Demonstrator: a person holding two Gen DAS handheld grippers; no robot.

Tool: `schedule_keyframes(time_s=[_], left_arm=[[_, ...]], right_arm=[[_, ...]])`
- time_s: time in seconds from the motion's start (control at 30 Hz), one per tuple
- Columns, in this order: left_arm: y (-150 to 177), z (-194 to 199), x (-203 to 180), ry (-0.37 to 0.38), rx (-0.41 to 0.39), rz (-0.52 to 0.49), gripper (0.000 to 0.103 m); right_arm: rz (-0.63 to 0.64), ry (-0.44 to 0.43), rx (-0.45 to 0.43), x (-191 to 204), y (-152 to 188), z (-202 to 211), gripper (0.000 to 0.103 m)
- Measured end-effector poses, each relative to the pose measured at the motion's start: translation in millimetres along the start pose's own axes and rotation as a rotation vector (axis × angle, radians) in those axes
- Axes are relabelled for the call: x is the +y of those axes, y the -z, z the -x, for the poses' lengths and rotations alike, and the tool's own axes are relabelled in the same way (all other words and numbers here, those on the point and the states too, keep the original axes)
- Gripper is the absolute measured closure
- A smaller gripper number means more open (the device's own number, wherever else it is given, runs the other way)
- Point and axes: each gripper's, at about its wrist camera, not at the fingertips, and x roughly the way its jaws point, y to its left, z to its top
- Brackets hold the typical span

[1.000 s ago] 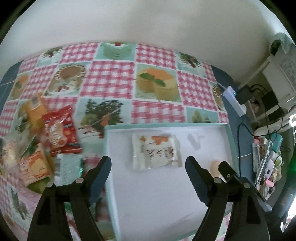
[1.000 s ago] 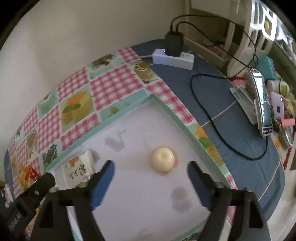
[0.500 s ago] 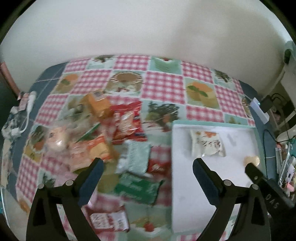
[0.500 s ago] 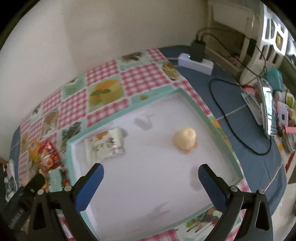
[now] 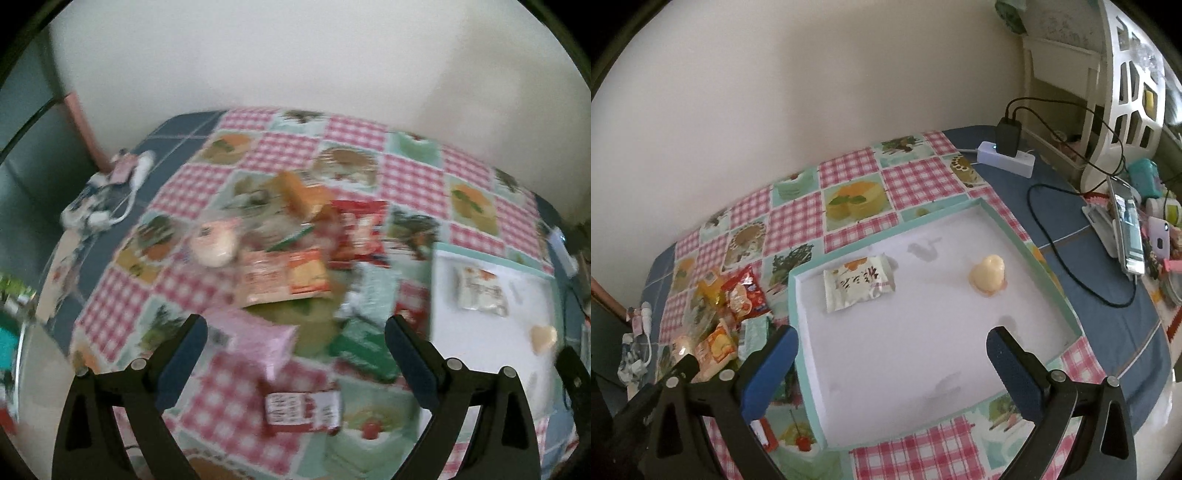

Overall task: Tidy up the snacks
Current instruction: 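Move both tools back toward the snack pile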

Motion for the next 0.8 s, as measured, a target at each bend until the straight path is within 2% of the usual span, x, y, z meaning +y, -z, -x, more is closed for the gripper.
schedule_keyframes(time_s=[0.2, 0.4, 0.8], left_arm=[[7.4, -11.9, 26.1, -0.060, 0.071, 0.047, 0.006], [17.3, -26.3, 36.0, -0.041, 0.155, 0.047, 0.006], [25.5, -31.6, 61.1, -0.010, 0.201, 0.099, 0.006]], right_arm=[[0.003, -0.012, 0.012, 5.3, 13.0, 5.6, 0.000], [0.052, 0.019, 0.063, 20.3, 27.3, -0.3, 0.000], [0.169, 0.020, 0.061, 60.9, 48.5, 6.4, 0.000]])
